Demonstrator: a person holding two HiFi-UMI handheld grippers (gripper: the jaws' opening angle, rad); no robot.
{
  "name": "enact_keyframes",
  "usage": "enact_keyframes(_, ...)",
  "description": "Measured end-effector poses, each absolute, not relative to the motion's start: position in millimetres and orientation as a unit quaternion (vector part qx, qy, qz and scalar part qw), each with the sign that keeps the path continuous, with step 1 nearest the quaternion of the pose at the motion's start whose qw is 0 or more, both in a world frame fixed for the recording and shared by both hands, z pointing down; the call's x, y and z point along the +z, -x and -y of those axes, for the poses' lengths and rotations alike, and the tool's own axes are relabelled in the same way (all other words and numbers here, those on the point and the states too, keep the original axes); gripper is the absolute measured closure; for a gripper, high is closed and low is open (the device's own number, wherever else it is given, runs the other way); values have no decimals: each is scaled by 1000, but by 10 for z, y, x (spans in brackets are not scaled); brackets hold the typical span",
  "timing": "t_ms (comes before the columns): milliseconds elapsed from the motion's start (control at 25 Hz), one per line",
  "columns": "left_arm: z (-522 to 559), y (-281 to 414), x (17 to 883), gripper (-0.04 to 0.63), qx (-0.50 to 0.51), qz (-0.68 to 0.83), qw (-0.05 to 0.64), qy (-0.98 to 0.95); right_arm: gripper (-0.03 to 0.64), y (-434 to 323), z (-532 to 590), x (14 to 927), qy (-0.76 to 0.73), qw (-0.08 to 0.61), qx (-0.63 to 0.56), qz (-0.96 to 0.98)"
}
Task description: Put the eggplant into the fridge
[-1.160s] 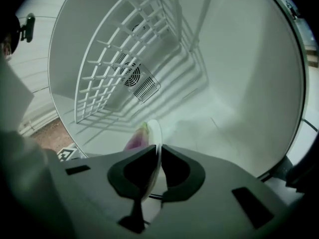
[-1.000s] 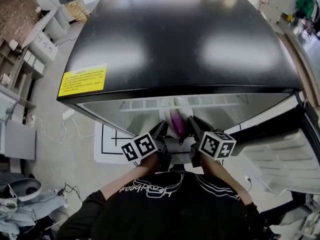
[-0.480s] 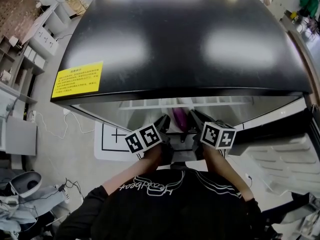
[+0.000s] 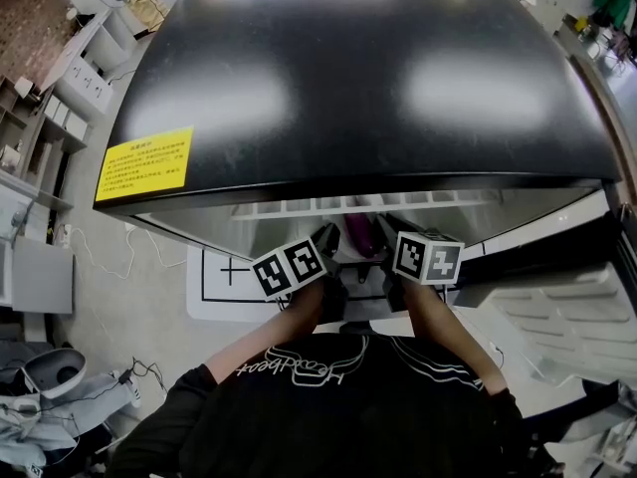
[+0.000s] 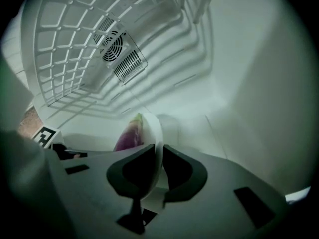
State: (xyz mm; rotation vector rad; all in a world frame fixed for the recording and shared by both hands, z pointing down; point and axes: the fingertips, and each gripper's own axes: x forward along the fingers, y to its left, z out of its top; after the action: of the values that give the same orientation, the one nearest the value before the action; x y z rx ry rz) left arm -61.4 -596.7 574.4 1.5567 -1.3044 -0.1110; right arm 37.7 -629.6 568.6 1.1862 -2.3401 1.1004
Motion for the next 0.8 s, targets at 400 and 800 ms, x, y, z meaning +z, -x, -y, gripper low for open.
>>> enact_keyframes(400,6012,575,5781,525,-38,530,541,-652,578,-396,6286,5746,-413,166,416,793)
enact_keyframes(800,6041,551,5786,474,-30,530,540,-653,569,-414,6267,5825,-419,176,427,782)
